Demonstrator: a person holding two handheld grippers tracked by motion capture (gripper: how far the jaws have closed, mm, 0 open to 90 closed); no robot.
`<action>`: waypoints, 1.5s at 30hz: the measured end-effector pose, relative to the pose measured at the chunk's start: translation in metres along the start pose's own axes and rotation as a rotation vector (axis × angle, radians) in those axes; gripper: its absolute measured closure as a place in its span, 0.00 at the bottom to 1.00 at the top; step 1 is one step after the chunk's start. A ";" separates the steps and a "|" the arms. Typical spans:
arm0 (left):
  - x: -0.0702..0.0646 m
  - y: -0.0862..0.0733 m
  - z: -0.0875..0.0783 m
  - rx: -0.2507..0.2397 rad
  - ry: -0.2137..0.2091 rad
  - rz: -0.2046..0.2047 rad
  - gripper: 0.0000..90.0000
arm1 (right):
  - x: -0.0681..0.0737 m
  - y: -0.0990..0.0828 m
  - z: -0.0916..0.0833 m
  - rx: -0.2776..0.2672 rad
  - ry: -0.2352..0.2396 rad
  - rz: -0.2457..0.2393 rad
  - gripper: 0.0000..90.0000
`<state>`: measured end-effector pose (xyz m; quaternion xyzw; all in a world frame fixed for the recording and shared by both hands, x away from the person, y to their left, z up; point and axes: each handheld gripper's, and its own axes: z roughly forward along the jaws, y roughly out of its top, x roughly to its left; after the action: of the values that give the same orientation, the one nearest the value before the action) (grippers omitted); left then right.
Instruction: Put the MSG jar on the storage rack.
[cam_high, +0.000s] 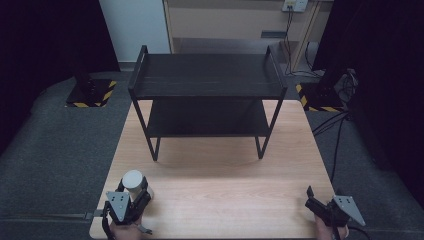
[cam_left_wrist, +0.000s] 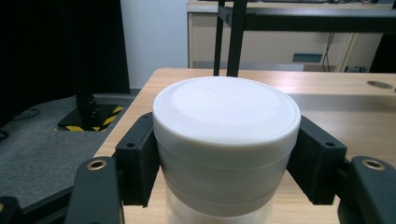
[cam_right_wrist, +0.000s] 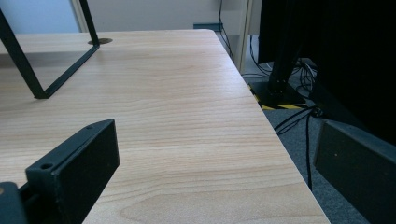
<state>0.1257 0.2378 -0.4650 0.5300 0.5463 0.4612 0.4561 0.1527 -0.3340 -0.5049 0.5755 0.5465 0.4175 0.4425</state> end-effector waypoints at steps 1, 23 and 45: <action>-0.001 0.003 -0.001 -0.009 -0.006 -0.002 0.37 | 0.000 0.000 0.000 0.000 0.000 0.000 0.01; -0.057 0.122 0.039 0.004 -0.109 -0.030 0.37 | -0.003 -0.001 -0.001 -0.006 0.006 0.023 0.01; -0.083 0.172 0.099 -0.031 -0.115 0.048 0.37 | -0.002 0.000 0.000 -0.001 0.008 0.003 0.00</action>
<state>0.2528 0.1588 -0.3100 0.5615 0.4991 0.4490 0.4838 0.1530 -0.3363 -0.5051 0.5744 0.5471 0.4210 0.4399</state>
